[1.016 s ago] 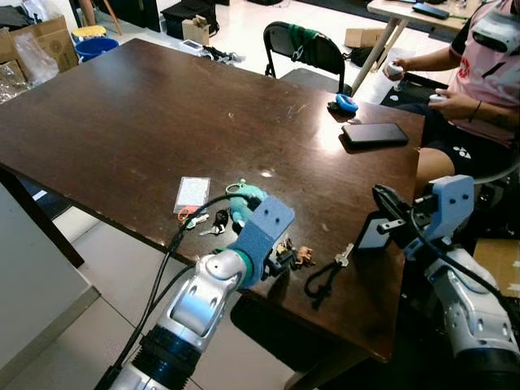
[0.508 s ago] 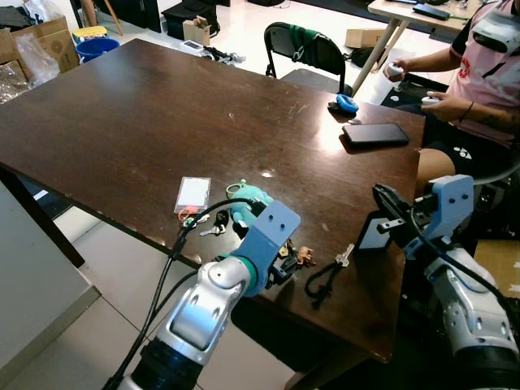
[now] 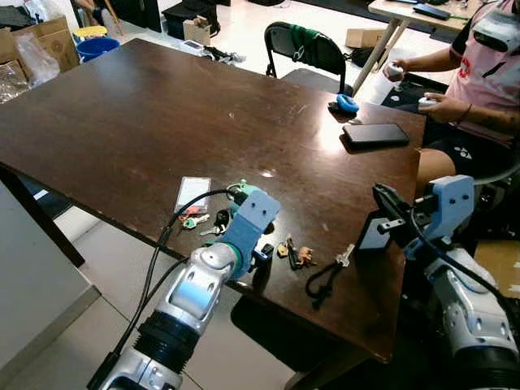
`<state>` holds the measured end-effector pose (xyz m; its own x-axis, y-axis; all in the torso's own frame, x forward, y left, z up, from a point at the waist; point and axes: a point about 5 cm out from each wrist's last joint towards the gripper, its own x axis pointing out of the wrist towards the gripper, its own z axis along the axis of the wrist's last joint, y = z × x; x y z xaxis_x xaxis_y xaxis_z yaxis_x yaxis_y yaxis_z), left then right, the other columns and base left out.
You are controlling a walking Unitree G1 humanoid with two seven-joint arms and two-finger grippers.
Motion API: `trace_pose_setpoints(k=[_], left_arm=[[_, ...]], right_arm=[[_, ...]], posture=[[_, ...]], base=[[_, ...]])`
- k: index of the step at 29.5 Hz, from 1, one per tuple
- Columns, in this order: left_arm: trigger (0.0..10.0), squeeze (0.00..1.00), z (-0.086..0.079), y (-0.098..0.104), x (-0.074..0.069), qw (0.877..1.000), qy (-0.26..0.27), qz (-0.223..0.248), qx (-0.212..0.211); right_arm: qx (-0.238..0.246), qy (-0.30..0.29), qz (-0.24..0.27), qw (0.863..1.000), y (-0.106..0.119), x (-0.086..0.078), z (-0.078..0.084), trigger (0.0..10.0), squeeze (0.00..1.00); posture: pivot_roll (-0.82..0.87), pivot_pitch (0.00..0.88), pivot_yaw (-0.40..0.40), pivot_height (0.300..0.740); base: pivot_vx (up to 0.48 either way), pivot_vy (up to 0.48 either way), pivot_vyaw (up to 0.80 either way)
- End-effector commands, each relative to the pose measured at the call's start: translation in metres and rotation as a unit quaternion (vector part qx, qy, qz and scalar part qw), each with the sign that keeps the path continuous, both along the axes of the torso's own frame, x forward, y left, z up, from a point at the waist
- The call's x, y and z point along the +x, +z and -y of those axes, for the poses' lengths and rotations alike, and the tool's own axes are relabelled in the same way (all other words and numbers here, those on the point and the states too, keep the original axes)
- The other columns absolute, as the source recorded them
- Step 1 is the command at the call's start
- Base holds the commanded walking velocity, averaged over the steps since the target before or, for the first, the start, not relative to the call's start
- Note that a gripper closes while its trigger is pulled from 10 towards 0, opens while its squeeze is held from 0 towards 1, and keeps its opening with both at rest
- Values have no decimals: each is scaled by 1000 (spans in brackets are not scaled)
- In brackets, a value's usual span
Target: Hang keys on a hook
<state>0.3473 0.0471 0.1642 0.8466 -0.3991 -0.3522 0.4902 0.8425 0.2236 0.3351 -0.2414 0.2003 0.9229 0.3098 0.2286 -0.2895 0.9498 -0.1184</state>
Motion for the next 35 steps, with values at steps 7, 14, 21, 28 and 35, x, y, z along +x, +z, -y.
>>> trace_pose_setpoints(k=[7,14,21,28,35], left_arm=[[10000,0,13,11,-4,998,-44,-10,-52],[10000,0,37,14,1,996,-84,-3,-36],[10000,0,52,3,1,995,-99,-11,-18],[10000,0,53,-9,-1,995,-99,-22,-2],[7373,0,47,-19,-1,995,-90,-29,12]], right_arm=[[1,-5,-66,998,-31,-2,1,10000,0],[2,-5,-66,998,-31,-1,1,10000,0],[1,-9,-67,998,-32,-2,2,10000,0],[2,-10,-67,998,-33,-3,2,10000,0],[2,-10,-67,998,-33,-3,2,10000,0]], posture=[[40,171,85,740],[30,171,91,740],[17,171,97,740],[18,172,98,740],[23,176,96,740]], base=[[0,0,0],[0,0,0],[0,0,0],[0,0,0],[0,0,0]])
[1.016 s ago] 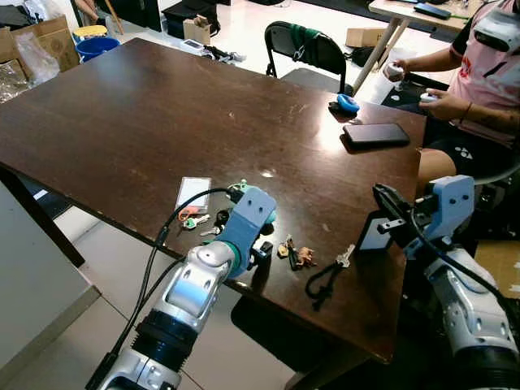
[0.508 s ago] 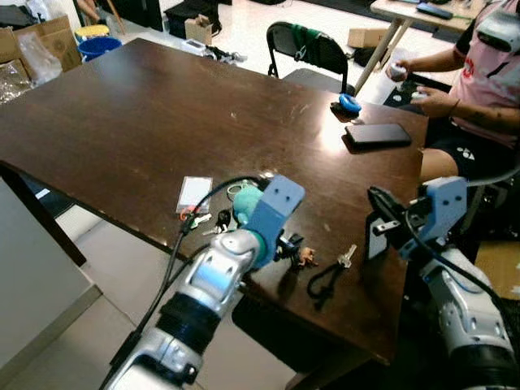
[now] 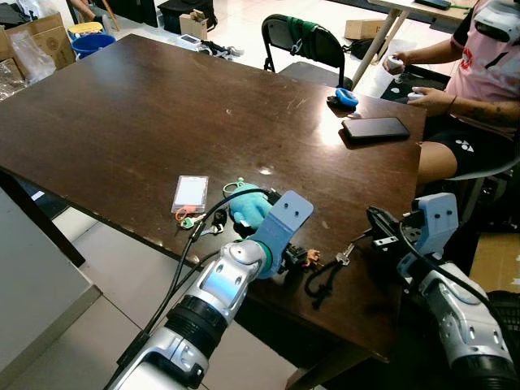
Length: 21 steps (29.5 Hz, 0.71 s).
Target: Hang keys on a hook
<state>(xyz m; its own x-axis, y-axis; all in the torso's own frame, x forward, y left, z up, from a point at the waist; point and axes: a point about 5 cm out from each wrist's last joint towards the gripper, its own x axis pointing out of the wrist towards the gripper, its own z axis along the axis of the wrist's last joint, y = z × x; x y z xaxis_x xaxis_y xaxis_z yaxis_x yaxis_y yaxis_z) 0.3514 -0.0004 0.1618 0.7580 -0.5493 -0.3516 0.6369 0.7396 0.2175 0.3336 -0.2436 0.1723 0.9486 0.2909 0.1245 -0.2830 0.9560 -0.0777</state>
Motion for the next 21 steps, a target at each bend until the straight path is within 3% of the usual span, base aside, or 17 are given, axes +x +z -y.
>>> trace_pose_setpoints(k=[1,3,4,6,7,14,21], left_arm=[[4000,0,-3,-20,-4,999,7,-28,22],[4000,0,-3,-20,-4,999,7,-28,22],[745,0,-6,-23,-4,999,13,-28,25],[745,0,-6,-23,-4,999,13,-28,25],[0,0,-8,-23,-3,999,17,-27,24],[0,0,-12,-19,1,1000,28,-11,8],[0,0,-15,9,3,997,45,50,-45]], right_arm=[[-2,0,-10,1000,-5,-1,0,10000,0],[-2,0,-10,1000,-5,-1,0,10000,0],[-2,0,-10,1000,-5,-1,0,10000,0],[-2,0,-10,1000,-5,-1,0,10000,0],[-2,1,-10,1000,-5,-1,0,10000,0],[-2,0,-11,1000,-5,0,0,10000,0],[-2,2,-11,1000,-5,0,-1,10000,0]], posture=[[26,177,95,740],[26,177,95,740],[25,176,93,740],[25,176,93,740],[24,176,92,740],[23,178,88,740],[27,178,84,740]], base=[[0,0,0],[0,0,0],[0,0,0],[0,0,0],[0,0,0],[0,0,0],[0,0,0]])
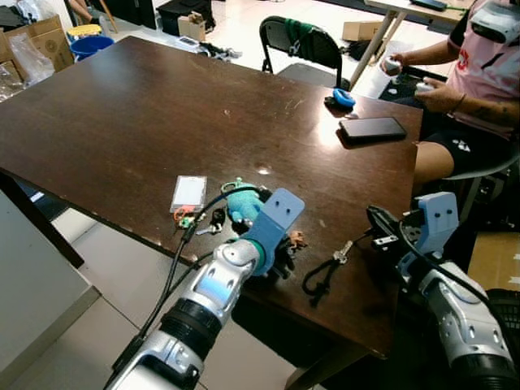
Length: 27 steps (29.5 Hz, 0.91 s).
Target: Hang keys on a hook
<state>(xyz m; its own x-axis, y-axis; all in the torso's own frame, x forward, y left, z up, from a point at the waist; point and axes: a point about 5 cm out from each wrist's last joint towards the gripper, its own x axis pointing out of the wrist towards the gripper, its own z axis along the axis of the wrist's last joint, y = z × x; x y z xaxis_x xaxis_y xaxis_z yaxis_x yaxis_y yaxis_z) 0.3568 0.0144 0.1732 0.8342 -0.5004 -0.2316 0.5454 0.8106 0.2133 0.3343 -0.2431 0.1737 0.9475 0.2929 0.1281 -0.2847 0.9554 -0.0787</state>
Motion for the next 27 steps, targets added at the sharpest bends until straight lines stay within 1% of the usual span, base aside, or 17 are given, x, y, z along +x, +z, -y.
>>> trace_pose_setpoints(k=[1,2,3,5,8,9,11,12,13,14,15,16,17,24,25,26,27], left_arm=[[10000,0,-2,17,-3,998,-2,52,-21],[10000,0,-2,17,-3,998,-2,52,-21],[10000,0,-4,29,-5,996,-4,88,-31],[10000,0,-4,29,-5,996,-4,88,-31],[10000,0,-18,64,-16,981,11,166,-102],[10000,0,-22,70,-20,976,18,178,-122],[10000,0,-22,70,-20,976,18,178,-122],[10000,0,-31,73,-27,972,30,191,-136],[10000,0,-39,70,-32,970,40,197,-136],[10000,0,-39,70,-32,970,40,197,-136],[10000,0,-44,59,-34,976,51,188,-93],[10000,0,-44,59,-34,976,51,188,-93],[10000,0,-48,55,-37,974,59,208,-64],[10000,0,-44,52,-38,975,53,212,-44],[10000,0,-41,52,-39,976,53,203,-60],[10000,0,-36,40,-35,983,54,171,-43],[10000,0,-36,40,-35,983,54,171,-43]], right_arm=[[-1,2,-13,1000,-7,0,-1,10000,0],[-1,2,-13,1000,-7,0,-1,10000,0],[0,3,-12,1000,-7,0,-2,10000,0],[0,3,-12,1000,-7,0,-2,10000,0],[8,11,-3,1000,-4,-2,-10,10000,0],[11,13,1,1000,-3,-2,-12,10000,0],[11,13,1,1000,-3,-2,-12,10000,0],[16,22,8,1000,-1,-3,-19,10000,0],[23,31,13,999,0,-4,-26,10000,0],[23,31,13,999,0,-4,-26,10000,0],[27,38,15,999,0,-4,-33,10000,0],[27,38,15,999,0,-4,-33,10000,0],[31,43,15,999,-1,-3,-37,10000,0],[32,48,14,998,-2,-1,-42,10000,0],[32,49,13,998,-3,-1,-42,10000,0],[32,47,11,998,-4,1,-41,10000,0],[32,47,11,998,-4,1,-41,10000,0]], posture=[[29,177,83,740],[29,177,83,740],[29,176,83,740],[29,176,83,740],[30,169,86,740],[30,169,86,740],[30,169,86,740],[37,166,86,740],[43,163,86,740],[43,163,86,740],[51,161,86,740],[51,161,86,740],[51,159,86,740],[56,154,84,740],[54,155,84,740],[52,155,82,740],[52,155,82,740]], base=[[0,0,0],[0,0,0],[0,0,0],[0,0,0],[0,0,0],[0,0,0],[0,0,0],[0,0,0],[0,0,0],[0,0,0],[0,0,0],[0,0,0],[0,0,0],[0,0,0],[0,0,0],[0,0,0],[0,0,0]])
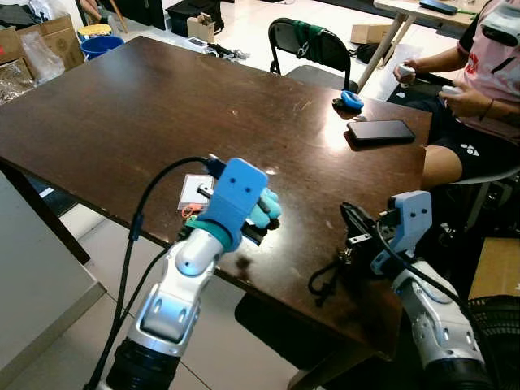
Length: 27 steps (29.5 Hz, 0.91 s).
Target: Hang keys on a hook
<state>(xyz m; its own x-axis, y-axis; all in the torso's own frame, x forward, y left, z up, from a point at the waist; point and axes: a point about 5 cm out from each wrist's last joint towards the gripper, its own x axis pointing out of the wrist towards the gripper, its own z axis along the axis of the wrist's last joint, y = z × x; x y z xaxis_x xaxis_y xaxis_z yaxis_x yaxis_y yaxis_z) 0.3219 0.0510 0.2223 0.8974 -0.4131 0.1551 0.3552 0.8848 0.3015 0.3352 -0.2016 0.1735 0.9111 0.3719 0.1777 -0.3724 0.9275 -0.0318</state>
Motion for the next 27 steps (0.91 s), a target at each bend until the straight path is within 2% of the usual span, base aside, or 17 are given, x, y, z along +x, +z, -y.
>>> trace_pose_setpoints(k=[1,2,5,7,8,9,11,14,15,16,19,20,22,23,25,26,27], left_arm=[[10000,0,6,-26,2,998,-5,-54,34],[10000,0,11,-45,1,994,-17,-87,67],[10000,0,13,-58,-1,990,-26,-106,90],[10000,0,17,-82,-13,981,-55,-143,118],[10000,0,17,-82,-13,981,-55,-143,118],[10000,0,19,-92,-18,977,-62,-164,121],[10000,0,19,-99,-22,974,-64,-177,124],[10000,0,20,-101,-24,974,-63,-181,119],[10000,51,20,-100,-24,976,-59,-178,115],[10000,1000,19,-95,-22,979,-51,-172,100],[10000,1000,19,-91,-20,981,-46,-168,89],[10000,1000,19,-84,-18,983,-46,-166,66],[10000,1000,19,-84,-18,983,-46,-166,66],[10000,1000,21,-75,-17,984,-55,-164,35],[10000,1000,21,-75,-17,984,-55,-164,35],[10000,1000,24,-64,-17,984,-70,-165,-9],[10000,667,26,-54,-17,983,-79,-161,-36]], right_arm=[[1,-5,-9,1000,-5,1,2,10000,0],[0,-8,-12,1000,-7,1,3,10000,0],[0,-9,-13,1000,-7,2,4,10000,0],[-3,-13,-17,1000,-8,1,6,10000,0],[-3,-13,-17,1000,-8,1,6,10000,0],[-5,-16,-18,1000,-8,1,8,10000,0],[-6,-18,-19,1000,-8,1,10,10000,0],[-7,-20,-19,1000,-8,1,12,10000,0],[-8,-22,-19,1000,-8,1,13,10000,0],[-8,-22,-19,1000,-7,1,13,10000,0],[-9,-22,-19,1000,-7,1,13,10000,0],[-9,-21,-19,1000,-7,2,12,10000,0],[-9,-21,-19,1000,-7,2,12,10000,0],[-9,-21,-20,1000,-8,2,12,10000,0],[-9,-21,-20,1000,-8,2,12,10000,0],[-9,-20,-20,1000,-8,2,12,10000,0],[-9,-20,-21,1000,-9,3,12,10000,0]], posture=[[54,155,81,740],[52,158,80,740],[50,159,80,740],[47,163,80,740],[47,163,80,740],[48,164,80,740],[48,166,79,740],[48,167,78,740],[49,167,77,740],[49,170,75,740],[49,171,76,740],[51,172,76,740],[51,172,76,740],[52,173,74,740],[52,173,74,740],[52,174,75,740],[51,174,75,740]], base=[[0,0,0],[0,0,0],[0,0,0],[0,0,0],[0,0,0],[0,0,0],[0,0,0],[0,0,0],[0,0,0],[0,0,0],[0,0,0],[0,0,0],[0,0,0],[0,0,0],[0,0,0],[0,0,0],[0,0,0]])
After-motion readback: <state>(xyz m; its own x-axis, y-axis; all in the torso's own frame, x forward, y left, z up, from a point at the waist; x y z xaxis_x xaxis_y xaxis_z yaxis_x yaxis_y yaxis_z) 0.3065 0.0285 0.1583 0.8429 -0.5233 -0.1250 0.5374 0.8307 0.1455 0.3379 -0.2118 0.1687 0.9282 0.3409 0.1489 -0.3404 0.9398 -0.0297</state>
